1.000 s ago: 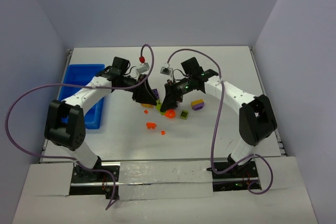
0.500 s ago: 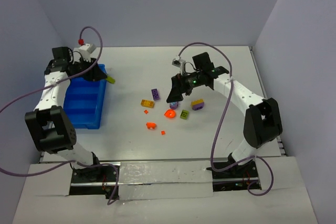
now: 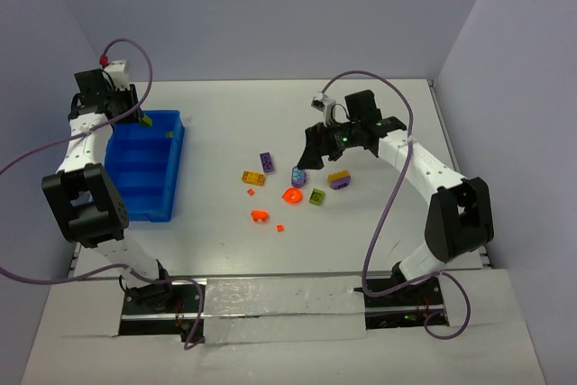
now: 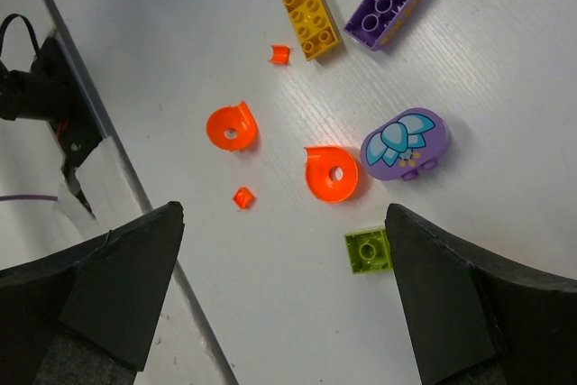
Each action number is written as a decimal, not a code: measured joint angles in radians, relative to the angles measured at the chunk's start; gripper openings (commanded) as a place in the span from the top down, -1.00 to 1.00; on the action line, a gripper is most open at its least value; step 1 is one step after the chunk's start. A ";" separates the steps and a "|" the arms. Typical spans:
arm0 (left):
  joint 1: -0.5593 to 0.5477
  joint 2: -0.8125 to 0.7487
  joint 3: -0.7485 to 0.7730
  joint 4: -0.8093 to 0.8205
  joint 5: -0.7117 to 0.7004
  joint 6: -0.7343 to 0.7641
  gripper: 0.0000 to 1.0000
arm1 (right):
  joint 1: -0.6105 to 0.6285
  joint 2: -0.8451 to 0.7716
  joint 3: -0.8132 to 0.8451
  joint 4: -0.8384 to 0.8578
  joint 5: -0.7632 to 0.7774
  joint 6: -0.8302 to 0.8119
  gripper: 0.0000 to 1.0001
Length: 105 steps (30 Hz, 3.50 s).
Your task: Sort the legos into containers by color
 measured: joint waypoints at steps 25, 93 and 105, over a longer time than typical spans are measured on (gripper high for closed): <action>-0.315 -0.164 -0.138 0.099 0.395 0.124 -0.50 | -0.338 -0.097 -0.099 -0.001 0.053 -0.014 -1.00; -1.265 0.407 0.135 -0.068 -0.307 -0.416 0.93 | -0.627 -0.150 -0.152 -0.015 -0.031 -0.012 -1.00; -0.841 -0.017 -0.006 -0.072 0.005 -0.308 1.00 | -0.614 -0.150 -0.154 -0.007 -0.026 -0.013 -0.99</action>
